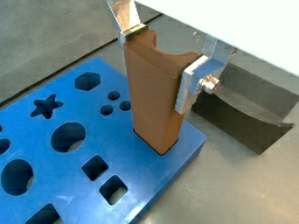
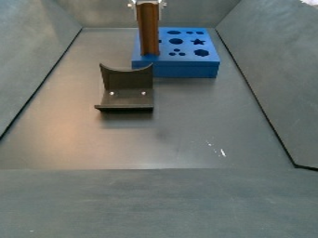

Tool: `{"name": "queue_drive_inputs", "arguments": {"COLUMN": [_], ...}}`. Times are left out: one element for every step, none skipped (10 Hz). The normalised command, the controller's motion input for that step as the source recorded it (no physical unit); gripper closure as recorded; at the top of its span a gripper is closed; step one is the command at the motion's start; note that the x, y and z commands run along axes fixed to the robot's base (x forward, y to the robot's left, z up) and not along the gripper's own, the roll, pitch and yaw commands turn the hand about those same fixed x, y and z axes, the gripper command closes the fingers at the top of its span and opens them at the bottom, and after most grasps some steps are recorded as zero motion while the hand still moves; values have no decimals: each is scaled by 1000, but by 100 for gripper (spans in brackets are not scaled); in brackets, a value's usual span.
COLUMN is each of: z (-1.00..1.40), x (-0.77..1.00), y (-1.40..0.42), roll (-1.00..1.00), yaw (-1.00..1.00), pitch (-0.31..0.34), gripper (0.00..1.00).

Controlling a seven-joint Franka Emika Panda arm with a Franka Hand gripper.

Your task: Insert the arch object.

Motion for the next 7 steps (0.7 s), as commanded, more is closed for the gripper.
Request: {"name": "queue_drive_inputs", "arguments": {"z": [-249,-349,-357,-303,-237,-26,0], "x": [0,0,0,0,0,0,0], "y": [0,0,0,0,6,23,0], "roll": [-13,-21,-33,-19,-14,-43,0], "yaw": [0,-9,-49,-49,-3,0,0], "pitch": [-23,-43,-27,-17,-10,0,0], "gripper": [100,100,100,100,100,100,100]}}
